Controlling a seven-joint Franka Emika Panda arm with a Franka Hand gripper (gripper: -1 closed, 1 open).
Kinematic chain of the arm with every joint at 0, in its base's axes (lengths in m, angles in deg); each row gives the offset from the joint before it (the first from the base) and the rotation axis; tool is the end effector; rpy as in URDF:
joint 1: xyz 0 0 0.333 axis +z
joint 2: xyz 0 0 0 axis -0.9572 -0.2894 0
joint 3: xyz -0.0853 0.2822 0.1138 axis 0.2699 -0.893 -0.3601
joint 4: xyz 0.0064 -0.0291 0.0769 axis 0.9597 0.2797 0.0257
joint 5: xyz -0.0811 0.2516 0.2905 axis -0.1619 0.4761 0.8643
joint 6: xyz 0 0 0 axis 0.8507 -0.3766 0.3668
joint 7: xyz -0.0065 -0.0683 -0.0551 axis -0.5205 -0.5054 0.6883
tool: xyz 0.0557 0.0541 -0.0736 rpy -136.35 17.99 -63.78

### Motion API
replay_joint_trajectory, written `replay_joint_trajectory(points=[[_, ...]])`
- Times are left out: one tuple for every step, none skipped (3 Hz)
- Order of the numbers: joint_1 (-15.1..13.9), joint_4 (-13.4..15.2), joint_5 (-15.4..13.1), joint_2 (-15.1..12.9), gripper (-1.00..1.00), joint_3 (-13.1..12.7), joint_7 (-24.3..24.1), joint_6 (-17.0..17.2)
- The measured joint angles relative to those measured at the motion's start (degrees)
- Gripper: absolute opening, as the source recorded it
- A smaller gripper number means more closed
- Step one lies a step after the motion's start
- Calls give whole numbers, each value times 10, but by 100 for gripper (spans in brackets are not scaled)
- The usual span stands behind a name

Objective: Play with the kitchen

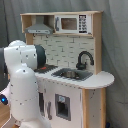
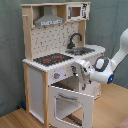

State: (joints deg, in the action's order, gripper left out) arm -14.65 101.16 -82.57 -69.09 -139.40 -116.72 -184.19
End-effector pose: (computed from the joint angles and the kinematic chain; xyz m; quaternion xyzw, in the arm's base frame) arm 0.3502 0.3570 0.3287 0.5866 0.4274 0.5946 0.3459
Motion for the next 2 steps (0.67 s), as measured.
replay_joint_trajectory(points=[[0,-1,0,4,-100,0,-11,1],[0,-1,0,4,100,0,-11,1]])
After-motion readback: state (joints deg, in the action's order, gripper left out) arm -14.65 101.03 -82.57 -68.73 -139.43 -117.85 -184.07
